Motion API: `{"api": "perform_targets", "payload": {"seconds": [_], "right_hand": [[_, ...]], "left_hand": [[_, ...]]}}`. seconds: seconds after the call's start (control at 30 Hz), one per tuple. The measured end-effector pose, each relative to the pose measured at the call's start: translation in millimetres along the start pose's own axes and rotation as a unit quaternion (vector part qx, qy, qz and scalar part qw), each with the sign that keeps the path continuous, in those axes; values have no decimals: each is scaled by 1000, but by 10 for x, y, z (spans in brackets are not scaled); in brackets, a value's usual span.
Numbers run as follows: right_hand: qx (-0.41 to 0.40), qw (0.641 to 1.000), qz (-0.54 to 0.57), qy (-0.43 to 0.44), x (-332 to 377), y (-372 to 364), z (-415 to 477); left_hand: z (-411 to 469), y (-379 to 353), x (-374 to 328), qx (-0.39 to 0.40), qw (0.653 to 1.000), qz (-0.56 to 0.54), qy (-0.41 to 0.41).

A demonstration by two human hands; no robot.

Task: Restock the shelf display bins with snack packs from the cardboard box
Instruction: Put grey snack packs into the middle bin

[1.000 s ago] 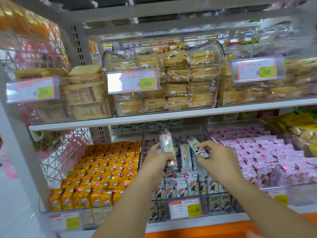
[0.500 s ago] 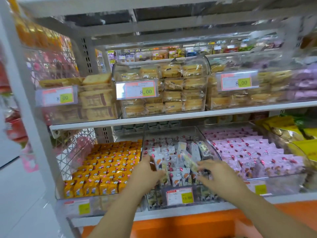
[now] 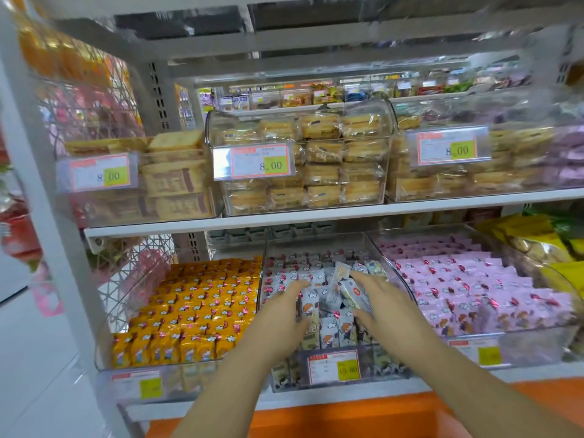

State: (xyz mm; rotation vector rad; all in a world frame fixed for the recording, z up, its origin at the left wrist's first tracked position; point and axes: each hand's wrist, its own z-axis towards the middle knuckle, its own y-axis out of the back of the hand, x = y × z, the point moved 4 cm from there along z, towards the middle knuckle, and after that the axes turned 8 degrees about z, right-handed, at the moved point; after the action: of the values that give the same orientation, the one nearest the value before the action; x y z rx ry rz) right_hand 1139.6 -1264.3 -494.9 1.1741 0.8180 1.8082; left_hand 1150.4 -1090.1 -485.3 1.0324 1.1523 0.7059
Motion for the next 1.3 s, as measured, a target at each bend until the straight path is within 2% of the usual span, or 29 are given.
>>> {"api": "perform_targets", "payload": {"seconds": [0.13,0.23,0.37,0.57,0.7,0.83,0.93,1.0,1.07,1.13,1.3], "right_hand": [[72,996,-58,15,-20,16,85],[98,994,52,0,-102,130,71],[89,977,190,-23,-204,172,-46],[29,979,197,-43,-230,187,-109],[134,981,136,-44,-183,44,-160],[155,987,47,-5,-158,115,-106],[84,996,37,3,-191,300,3],[6,999,-37,-8,-279,412,97],[1,992,-113,-48,-390,393,179],[12,988,-130,-81,-467,312,242],[-36,987,-135,-81,-573,198,388]], "left_hand": [[7,-38,23,30,999,39,-3],[4,-74,9,36,998,60,-6],[27,-108,-3,23,995,101,-1],[42,-128,-24,27,993,114,9],[43,-128,-25,54,993,106,10],[78,-25,-20,89,992,84,2],[145,83,-36,72,994,77,14],[222,108,-81,28,998,58,25],[316,97,-151,-14,999,32,35],[427,50,-203,-34,998,17,49],[666,-152,-299,15,998,14,59]]}}
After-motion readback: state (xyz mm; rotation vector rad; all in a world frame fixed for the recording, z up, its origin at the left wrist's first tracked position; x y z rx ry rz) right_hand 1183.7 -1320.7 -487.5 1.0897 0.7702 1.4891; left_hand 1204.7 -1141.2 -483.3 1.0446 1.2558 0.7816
